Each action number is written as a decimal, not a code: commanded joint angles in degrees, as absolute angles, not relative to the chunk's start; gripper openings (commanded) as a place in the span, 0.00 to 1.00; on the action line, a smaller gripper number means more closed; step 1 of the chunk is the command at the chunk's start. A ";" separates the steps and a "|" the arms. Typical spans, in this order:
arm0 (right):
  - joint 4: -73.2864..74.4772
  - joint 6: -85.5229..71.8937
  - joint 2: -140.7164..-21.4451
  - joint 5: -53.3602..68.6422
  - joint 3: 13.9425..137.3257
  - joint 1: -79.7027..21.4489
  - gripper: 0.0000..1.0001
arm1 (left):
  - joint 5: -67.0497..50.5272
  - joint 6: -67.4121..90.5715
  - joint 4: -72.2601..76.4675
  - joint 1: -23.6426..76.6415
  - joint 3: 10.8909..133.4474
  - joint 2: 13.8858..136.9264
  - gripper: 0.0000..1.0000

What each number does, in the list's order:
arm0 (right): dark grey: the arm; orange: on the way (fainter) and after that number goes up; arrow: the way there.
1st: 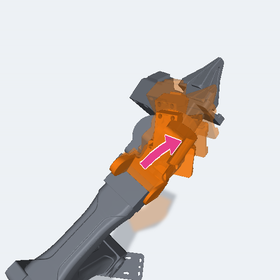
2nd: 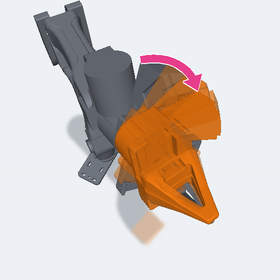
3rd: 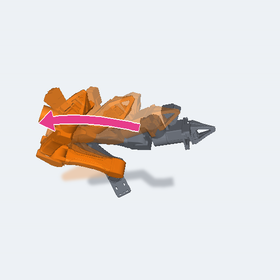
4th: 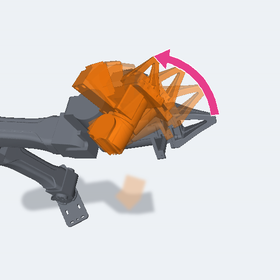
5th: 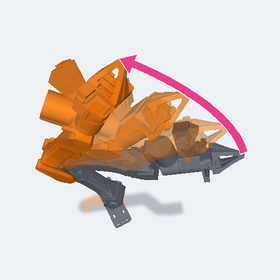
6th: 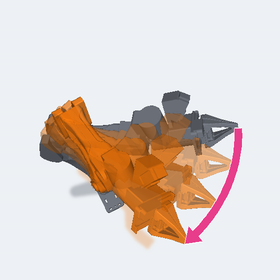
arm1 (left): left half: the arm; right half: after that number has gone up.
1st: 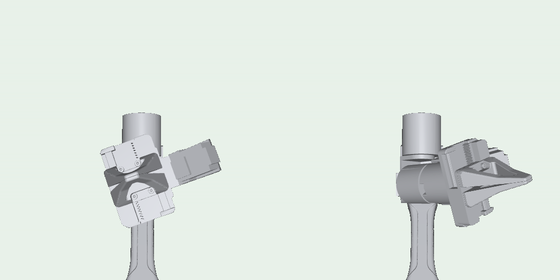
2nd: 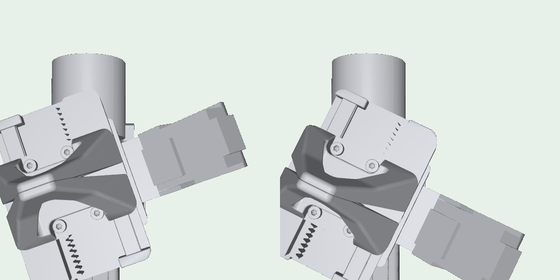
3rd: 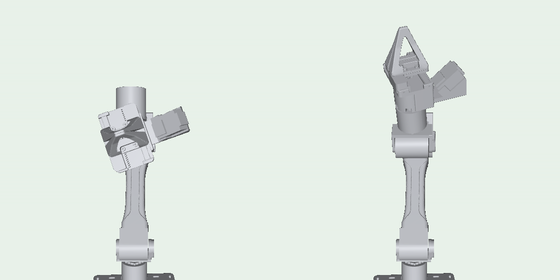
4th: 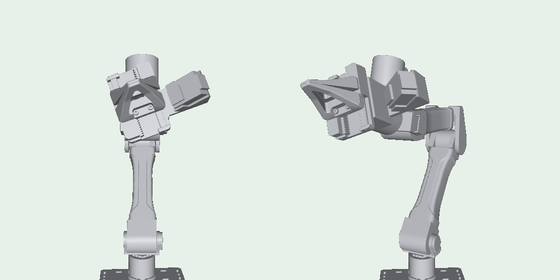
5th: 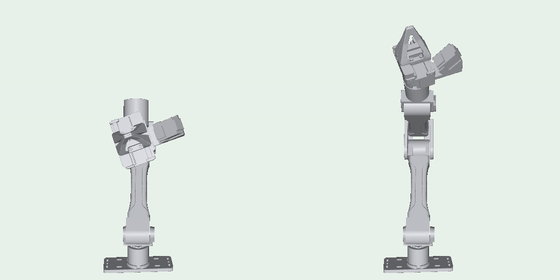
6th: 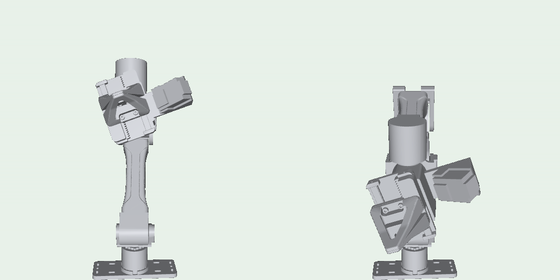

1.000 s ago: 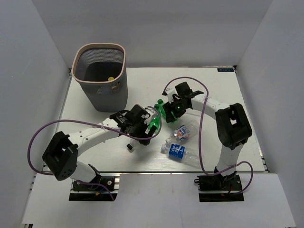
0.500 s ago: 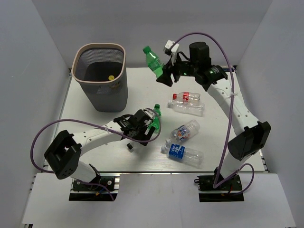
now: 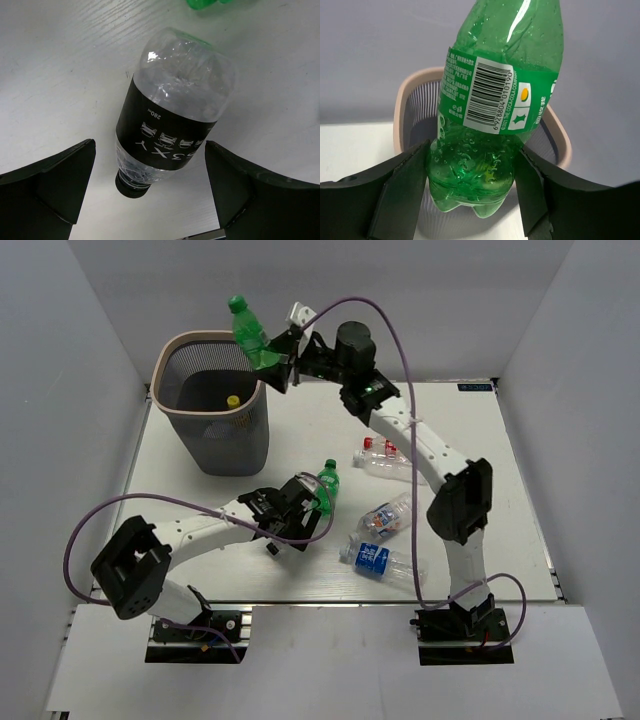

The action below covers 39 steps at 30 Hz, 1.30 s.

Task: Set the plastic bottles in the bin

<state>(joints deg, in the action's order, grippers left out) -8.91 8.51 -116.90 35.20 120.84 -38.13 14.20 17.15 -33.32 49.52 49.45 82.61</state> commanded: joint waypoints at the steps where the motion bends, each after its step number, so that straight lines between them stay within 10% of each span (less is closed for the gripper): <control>1: -24.84 3.26 -121.35 33.58 126.55 -40.60 0.14 | 15.29 18.90 -32.17 49.83 48.87 79.54 1.00; 5: -32.41 -3.76 -127.78 27.87 130.86 -42.10 0.20 | 15.82 19.42 -32.17 49.83 48.87 79.54 1.00; 10: -30.67 -2.29 -133.42 26.19 135.01 -43.68 0.77 | 15.82 19.42 -32.17 49.83 48.35 78.49 1.00; 17: -30.06 1.74 -131.05 28.21 131.84 -43.51 0.90 | 15.29 19.42 -29.71 50.36 47.20 79.01 1.00; 24: -28.14 3.69 -118.32 27.86 125.34 -41.05 0.84 | 15.29 18.29 -26.99 50.36 47.72 81.47 1.00; 28: -23.75 3.25 -108.74 26.72 116.12 -37.01 0.57 | 16.52 17.75 -25.93 50.36 48.25 84.71 1.00; 32: -14.87 2.46 -96.11 26.90 102.10 -30.34 0.00 | 17.05 16.70 -24.01 50.36 48.25 87.88 0.98; 37: 3.88 6.58 -87.03 27.68 91.17 -21.99 0.03 | 14.95 14.59 -22.94 50.36 50.27 90.09 0.64; 38: 6.22 7.90 -85.45 29.16 90.01 -21.36 0.38 | 14.42 14.59 -22.94 50.36 51.14 90.09 0.56; 39: 10.42 12.35 -84.65 30.05 88.96 -19.27 0.50 | 13.81 14.59 -23.64 50.36 52.02 88.70 0.39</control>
